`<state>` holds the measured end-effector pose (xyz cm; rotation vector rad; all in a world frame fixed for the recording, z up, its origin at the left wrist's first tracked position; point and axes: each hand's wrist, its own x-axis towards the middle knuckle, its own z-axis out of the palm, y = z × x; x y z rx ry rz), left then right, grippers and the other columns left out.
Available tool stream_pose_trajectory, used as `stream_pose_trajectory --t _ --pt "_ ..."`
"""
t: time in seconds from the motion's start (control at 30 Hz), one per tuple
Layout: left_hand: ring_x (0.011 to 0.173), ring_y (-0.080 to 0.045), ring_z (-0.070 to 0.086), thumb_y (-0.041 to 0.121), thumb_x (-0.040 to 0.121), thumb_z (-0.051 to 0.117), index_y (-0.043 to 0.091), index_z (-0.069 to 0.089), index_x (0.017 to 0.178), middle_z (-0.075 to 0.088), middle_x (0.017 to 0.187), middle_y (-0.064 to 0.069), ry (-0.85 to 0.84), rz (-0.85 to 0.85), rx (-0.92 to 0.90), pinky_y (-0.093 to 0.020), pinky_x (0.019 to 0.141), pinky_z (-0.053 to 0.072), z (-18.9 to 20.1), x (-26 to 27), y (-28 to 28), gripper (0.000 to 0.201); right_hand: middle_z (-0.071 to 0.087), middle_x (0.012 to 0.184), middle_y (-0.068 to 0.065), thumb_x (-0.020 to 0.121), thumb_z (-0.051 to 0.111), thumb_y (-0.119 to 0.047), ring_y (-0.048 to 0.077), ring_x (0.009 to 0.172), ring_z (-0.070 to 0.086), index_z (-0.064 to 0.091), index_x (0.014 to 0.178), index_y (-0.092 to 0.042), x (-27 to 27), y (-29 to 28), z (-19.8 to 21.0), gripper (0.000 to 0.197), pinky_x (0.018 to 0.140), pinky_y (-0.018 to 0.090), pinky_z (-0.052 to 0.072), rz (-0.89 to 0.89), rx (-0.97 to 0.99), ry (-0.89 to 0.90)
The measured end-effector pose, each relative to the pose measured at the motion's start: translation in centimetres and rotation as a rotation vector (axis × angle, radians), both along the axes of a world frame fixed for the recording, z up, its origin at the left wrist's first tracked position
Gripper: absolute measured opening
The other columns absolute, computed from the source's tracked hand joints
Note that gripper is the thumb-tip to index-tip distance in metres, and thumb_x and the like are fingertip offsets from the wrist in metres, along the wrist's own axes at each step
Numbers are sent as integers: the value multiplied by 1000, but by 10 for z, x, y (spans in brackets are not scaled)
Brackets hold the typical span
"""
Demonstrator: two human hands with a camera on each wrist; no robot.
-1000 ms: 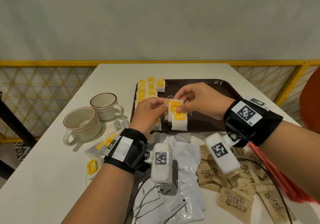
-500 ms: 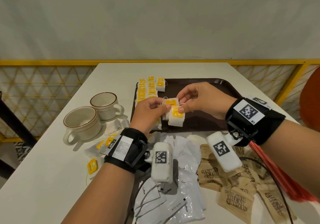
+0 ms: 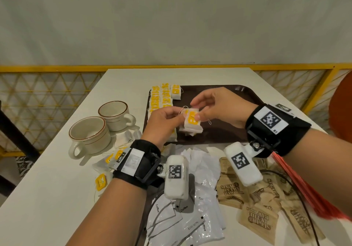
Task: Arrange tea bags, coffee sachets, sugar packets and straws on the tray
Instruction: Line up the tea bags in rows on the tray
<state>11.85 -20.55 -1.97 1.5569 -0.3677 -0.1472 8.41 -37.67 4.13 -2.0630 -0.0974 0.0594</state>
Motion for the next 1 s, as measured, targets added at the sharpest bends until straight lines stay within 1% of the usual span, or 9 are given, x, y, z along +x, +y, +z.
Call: stream_pose_trajectory --t 0.13,0.2,0.3,0.37,0.43,0.53,0.73,0.87,1.0 --pt "85 -19 64 24 86 68 22 76 79 72 85 -3 34 32 9 -39 91 51 1 1 1 11 70 91 17 77 73 5 21 77 69 63 107 -4 6 3 -5 33 70 27 59 12 -26 25" --pt "84 -17 66 18 78 76 19 73 81 73 89 -7 -8 36 54 -33 85 53 2 2 3 4 70 89 16 78 73 2 19 74 68 63 108 -3 10 5 -6 32 65 22 57 10 19 40" --pt "81 -16 65 7 76 77 18 68 78 71 87 -7 -14 132 47 -31 79 53 1 10 11 14 69 92 14 82 71 -3 16 76 67 65 106 -4 21 3 -9 24 66 22 57 -72 67 88" --pt "86 -19 66 6 77 76 20 67 78 71 90 -6 13 197 24 -33 83 53 0 16 17 16 68 102 12 83 72 -11 18 84 65 66 106 -8 31 0 -14 24 76 29 59 -106 -129 131" --pt "91 -21 67 7 78 75 20 67 80 71 94 -8 37 227 13 -35 86 53 -1 19 20 15 65 110 7 81 76 -23 20 94 65 63 114 -14 38 -3 -19 36 84 33 57 -50 -410 238" --pt "86 -17 65 6 79 73 18 65 77 71 94 -9 43 249 -4 -32 83 52 -2 20 20 15 61 113 4 74 80 -32 20 101 63 54 125 -19 42 -1 -25 59 87 35 56 18 -555 377" --pt "91 -19 66 7 81 72 19 65 78 71 97 -8 47 257 9 -36 88 54 -3 21 20 14 63 95 3 82 74 -17 16 83 63 58 122 -13 42 -1 -29 43 72 27 56 -17 -404 297" --pt "98 -19 66 11 82 72 20 66 84 70 102 -5 61 254 31 -39 91 53 -4 21 19 11 58 107 7 93 59 -11 28 94 66 54 120 -15 40 -5 -23 27 72 38 60 -83 -136 348" --pt "99 -20 66 12 82 72 21 65 80 70 104 -6 65 255 55 -39 93 52 -4 21 17 12 60 101 16 98 47 -3 25 83 66 56 107 -5 33 -8 -17 13 65 32 61 -113 121 462"
